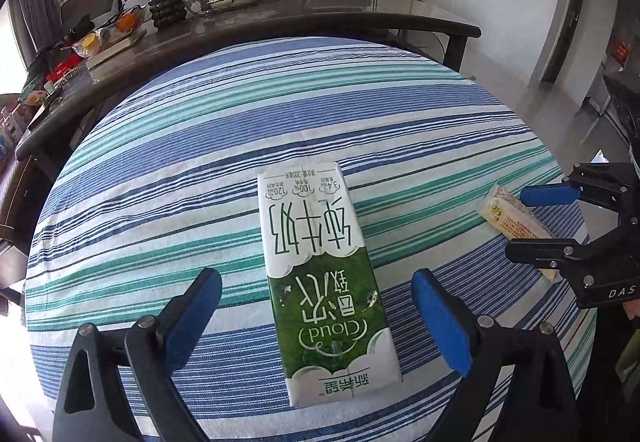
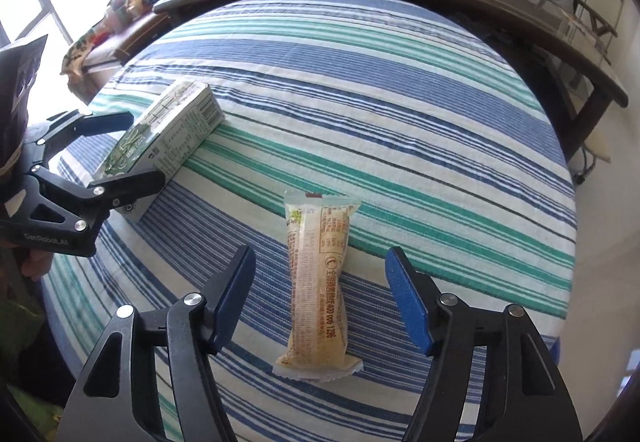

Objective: Collect trash
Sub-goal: 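Grasp the bread roll packet with the right tool while the left tool holds the carton, then carry the milk carton and bread packet over the blue basket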

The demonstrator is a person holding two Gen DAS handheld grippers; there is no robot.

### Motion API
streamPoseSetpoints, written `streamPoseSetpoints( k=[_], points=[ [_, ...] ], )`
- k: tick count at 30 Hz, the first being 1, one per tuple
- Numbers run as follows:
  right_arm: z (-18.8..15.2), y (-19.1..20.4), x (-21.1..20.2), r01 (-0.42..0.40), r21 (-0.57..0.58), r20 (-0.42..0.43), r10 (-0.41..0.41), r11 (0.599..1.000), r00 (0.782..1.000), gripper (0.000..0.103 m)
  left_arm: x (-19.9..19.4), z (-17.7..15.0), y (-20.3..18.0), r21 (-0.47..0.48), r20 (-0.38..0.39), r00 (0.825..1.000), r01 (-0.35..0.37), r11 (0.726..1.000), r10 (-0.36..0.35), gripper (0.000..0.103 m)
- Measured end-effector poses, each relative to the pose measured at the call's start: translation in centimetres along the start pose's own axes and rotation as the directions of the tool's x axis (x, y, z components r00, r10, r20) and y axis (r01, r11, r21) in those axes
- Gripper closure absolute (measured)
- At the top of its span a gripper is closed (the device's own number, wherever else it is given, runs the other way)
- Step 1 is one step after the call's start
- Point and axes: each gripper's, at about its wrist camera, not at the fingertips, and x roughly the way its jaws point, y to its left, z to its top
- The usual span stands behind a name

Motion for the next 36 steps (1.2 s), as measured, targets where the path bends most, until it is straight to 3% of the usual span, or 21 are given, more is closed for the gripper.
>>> streamPoseSetpoints(
  k=[2, 3, 4, 5, 7, 12, 17, 22, 27, 33, 36],
  points=[
    [0.4, 0.0, 0.6, 0.0, -0.005, -0.032, 0.0, 1.0, 0.999, 0.051, 0.3, 0.5, -0.1, 0.012, -0.01, 1.0, -0.005, 1.0, 0.005, 0.026],
    [0.5, 0.0, 0.7, 0.003, -0.008, -0.045, -0.003, 1.0, 0.999, 0.057, 0.3, 0.7, -0.1, 0.014, -0.012, 1.0, -0.006, 1.0, 0.006, 0.03],
    [0.6, -0.1, 0.8, 0.003, -0.012, -0.055, -0.004, 1.0, 0.998, 0.074, 0.4, 0.9, -0.1, 0.016, -0.014, 1.0, -0.005, 1.0, 0.005, 0.04],
    [0.6, 0.0, 0.8, 0.002, -0.016, -0.061, -0.003, 1.0, 0.998, 0.08, 0.6, 0.9, 0.0, 0.018, -0.019, 1.0, -0.002, 1.0, 0.002, 0.049],
    [0.5, -0.1, 0.4, 0.004, -0.011, -0.049, -0.004, 1.0, 0.999, 0.084, 0.5, 1.0, 0.1, 0.015, -0.013, 1.0, -0.001, 1.0, 0.001, 0.051],
    [-0.2, -1.4, -1.7, -0.011, 0.046, 0.027, 0.01, 0.999, 1.0, 0.085, -0.6, 0.7, 0.0, -0.025, 0.019, 0.999, 0.043, 0.999, -0.043, 0.052],
    [-1.3, -3.4, -4.4, -0.024, 0.123, 0.108, 0.01, 0.992, 0.994, 0.085, -3.2, 1.6, -3.4, -0.009, 0.066, 0.989, 0.132, 0.991, -0.132, 0.052],
    [-3.4, -7.5, -8.1, 0.004, 0.229, 0.163, -0.043, 0.973, 0.986, 0.085, -5.1, 2.8, -10.5, 0.078, 0.085, 0.967, 0.233, 0.969, -0.239, 0.052],
    [-7.5, -13.3, -11.0, 0.09, 0.348, 0.152, -0.151, 0.933, 0.977, 0.085, -5.5, 4.1, -18.7, 0.144, 0.068, 0.931, 0.346, 0.927, -0.358, 0.052],
    [-12.9, -19.9, -12.8, 0.169, 0.476, 0.111, -0.25, 0.863, 0.962, 0.085, -3.3, 5.6, -27.9, 0.191, 0.006, 0.902, 0.422, 0.886, -0.431, 0.052],
    [-15.6, -22.9, -12.6, 0.172, 0.546, 0.098, -0.267, 0.82, 0.959, 0.085, -1.4, 6.0, -31.9, 0.211, -0.018, 0.896, 0.436, 0.875, -0.443, 0.052]
  ],
)
